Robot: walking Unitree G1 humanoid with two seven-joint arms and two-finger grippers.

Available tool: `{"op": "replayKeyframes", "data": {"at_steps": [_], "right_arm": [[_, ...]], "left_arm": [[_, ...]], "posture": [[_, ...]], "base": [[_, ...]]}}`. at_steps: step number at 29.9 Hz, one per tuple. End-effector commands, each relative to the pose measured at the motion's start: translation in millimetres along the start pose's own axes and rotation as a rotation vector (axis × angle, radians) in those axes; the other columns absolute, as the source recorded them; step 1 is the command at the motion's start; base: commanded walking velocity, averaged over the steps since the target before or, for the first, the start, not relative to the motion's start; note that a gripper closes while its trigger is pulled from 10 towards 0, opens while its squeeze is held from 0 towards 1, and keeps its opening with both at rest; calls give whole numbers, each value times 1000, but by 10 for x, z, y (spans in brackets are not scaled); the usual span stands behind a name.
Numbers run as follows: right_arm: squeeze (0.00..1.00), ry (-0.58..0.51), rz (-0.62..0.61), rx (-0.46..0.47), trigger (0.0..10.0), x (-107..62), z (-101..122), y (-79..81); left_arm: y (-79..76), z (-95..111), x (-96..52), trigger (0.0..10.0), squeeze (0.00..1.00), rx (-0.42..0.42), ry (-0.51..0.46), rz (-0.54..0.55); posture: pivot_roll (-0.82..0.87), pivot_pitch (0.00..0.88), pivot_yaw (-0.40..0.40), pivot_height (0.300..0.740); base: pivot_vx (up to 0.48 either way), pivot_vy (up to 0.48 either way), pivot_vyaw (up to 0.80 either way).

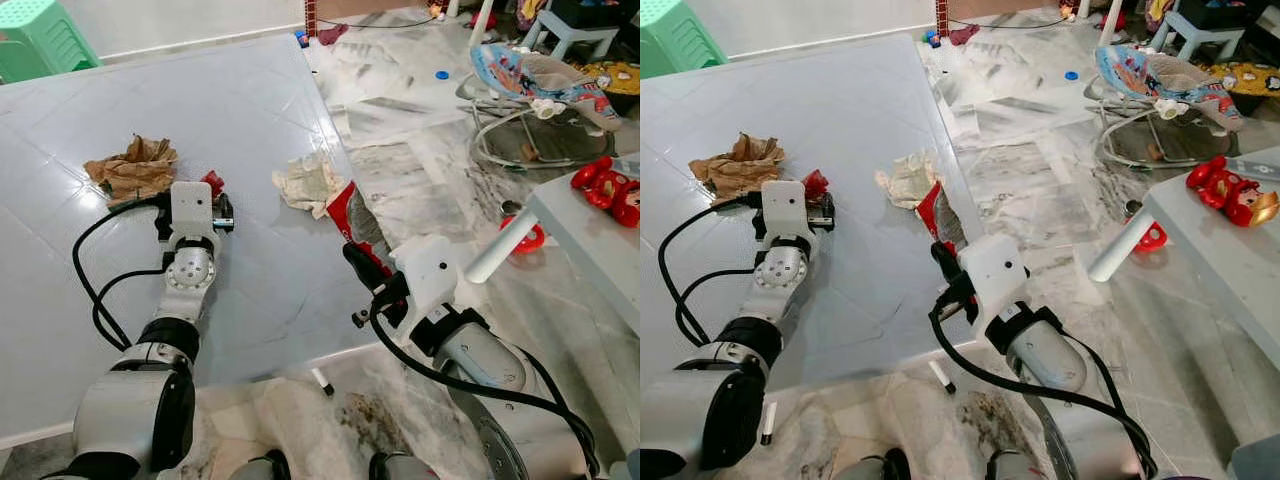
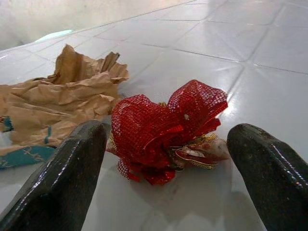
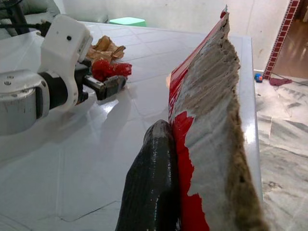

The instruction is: Picking trash to rubbish bin

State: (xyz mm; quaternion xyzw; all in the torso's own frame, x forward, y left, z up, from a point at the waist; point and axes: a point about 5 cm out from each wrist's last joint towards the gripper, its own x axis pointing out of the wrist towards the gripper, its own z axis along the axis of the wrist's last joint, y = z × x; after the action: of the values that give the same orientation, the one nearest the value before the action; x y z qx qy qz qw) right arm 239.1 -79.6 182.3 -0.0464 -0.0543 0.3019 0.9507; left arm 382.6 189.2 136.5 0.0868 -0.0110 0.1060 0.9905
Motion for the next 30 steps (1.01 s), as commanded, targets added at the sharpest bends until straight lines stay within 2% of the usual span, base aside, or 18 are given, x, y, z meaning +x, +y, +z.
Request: {"op": "replayKeyframes", "data": {"at_steps": [1,5,8,10,12,13,15,17,20,22,24,28,30], "right_arm": [[0,-11,10,-3,0,1,34,35],[0,-18,14,-3,0,45,37,35],[0,-25,14,-3,0,71,43,29],[0,-33,9,-3,0,98,41,18],[0,-72,-19,-7,0,166,83,-19],[0,-72,-19,-7,0,166,83,-19],[0,-106,-50,-15,0,248,121,-79],[0,-112,-58,-16,0,269,127,-96],[0,-137,-74,-22,0,330,149,-141],[0,-142,-76,-25,0,367,141,-158],[0,-157,-73,-30,0,388,153,-156],[0,-176,-73,-35,0,430,168,-165],[0,-195,-69,-40,0,459,187,-171]], "left_arm": [[44,39,28,10000,0,3,-7,21],[51,-2,10,10000,0,-1,1,18],[50,29,11,10000,0,-44,-23,19],[49,51,4,10000,0,-37,-50,18],[31,90,-66,10000,0,-48,-153,-23],[31,90,-66,10000,0,-48,-153,-23],[68,96,-183,10000,0,-45,-236,-37],[86,95,-218,10000,0,-47,-250,-35],[122,103,-422,10000,0,-44,-306,-43],[121,106,-502,10000,0,-56,-313,-57],[129,169,-640,10000,0,-63,-354,-81],[153,293,-711,10000,0,-84,-386,-63],[183,431,-737,10000,0,-101,-409,-35]], "posture": [[-250,204,33,740],[-236,189,37,740],[-223,180,42,740],[-206,167,45,740],[-167,143,49,740],[-167,143,49,740],[-127,119,53,740],[-117,112,54,740],[-94,94,54,740],[-79,72,51,740],[-72,59,47,740],[-61,38,36,740],[-56,30,33,740]], "base": [[0,0,0],[0,0,0],[0,0,0],[0,0,0],[0,0,0],[0,0,0],[0,0,0],[0,0,0],[0,0,0],[0,0,0],[0,0,0],[0,0,0],[0,0,0]]}}
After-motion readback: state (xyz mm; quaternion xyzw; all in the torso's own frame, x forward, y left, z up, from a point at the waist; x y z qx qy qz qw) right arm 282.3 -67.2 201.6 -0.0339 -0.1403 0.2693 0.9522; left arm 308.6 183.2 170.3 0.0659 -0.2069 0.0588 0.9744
